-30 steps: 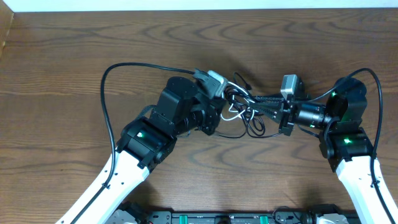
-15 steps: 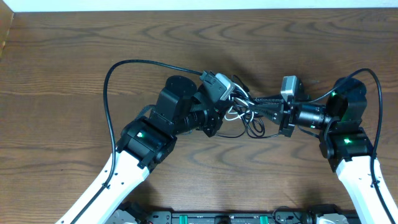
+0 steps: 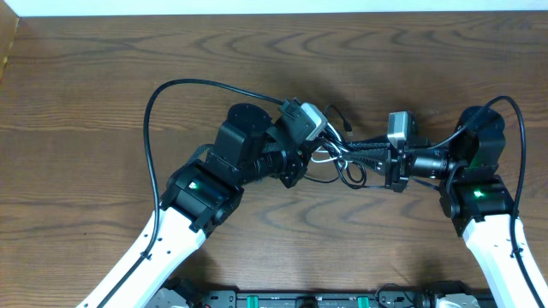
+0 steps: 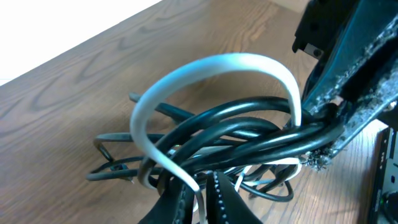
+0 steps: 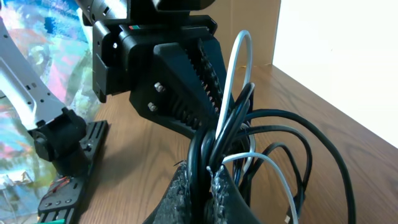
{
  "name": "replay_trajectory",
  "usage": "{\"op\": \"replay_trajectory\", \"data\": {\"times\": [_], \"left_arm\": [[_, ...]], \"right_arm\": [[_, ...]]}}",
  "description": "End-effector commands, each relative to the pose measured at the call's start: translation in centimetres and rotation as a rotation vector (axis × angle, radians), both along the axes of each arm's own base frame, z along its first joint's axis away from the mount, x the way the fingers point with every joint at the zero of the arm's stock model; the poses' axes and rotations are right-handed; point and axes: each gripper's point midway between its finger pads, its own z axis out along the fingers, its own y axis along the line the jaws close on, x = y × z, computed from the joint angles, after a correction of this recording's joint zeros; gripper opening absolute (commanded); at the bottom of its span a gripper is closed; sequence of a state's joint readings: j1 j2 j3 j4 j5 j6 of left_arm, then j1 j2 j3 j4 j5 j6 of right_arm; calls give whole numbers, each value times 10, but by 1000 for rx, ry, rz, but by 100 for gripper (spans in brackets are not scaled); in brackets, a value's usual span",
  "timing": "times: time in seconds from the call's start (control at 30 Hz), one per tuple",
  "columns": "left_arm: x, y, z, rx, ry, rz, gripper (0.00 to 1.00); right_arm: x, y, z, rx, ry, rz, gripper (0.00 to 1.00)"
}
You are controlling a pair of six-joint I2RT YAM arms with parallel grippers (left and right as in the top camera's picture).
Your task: Untangle cables
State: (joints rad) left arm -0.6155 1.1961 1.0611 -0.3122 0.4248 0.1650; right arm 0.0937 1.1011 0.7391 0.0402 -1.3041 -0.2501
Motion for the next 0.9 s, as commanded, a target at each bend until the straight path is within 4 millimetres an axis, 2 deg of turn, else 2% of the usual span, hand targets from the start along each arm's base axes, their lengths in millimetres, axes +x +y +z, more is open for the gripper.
{"op": "replay_trajectory", "data": {"times": [0.0,0.03,0.07,0.27,0.37,0.57,0.67,0.87], "left_arm": [[2,-1,10,19,-63,-32,28],[3,1,8,29,-59,-22,84],[3,3,5,41,-53,-12,98],[3,9,-4,78,-28,13,98],[11,16,-4,103,-48,62,98],[11,29,9,125,-118,86,98],[2,34,21,119,-158,64,98],[-45,33,36,118,-252,-159,98]], "right_arm": [[-10,1,10,19,-39,60,1],[-9,1,10,18,-39,58,1],[-9,1,10,18,-39,56,1],[-9,1,10,18,-40,56,1],[-9,1,10,18,-39,56,1],[-2,-9,7,16,-8,16,1],[1,-15,5,15,8,-9,1],[3,-18,5,16,19,-21,1]]}}
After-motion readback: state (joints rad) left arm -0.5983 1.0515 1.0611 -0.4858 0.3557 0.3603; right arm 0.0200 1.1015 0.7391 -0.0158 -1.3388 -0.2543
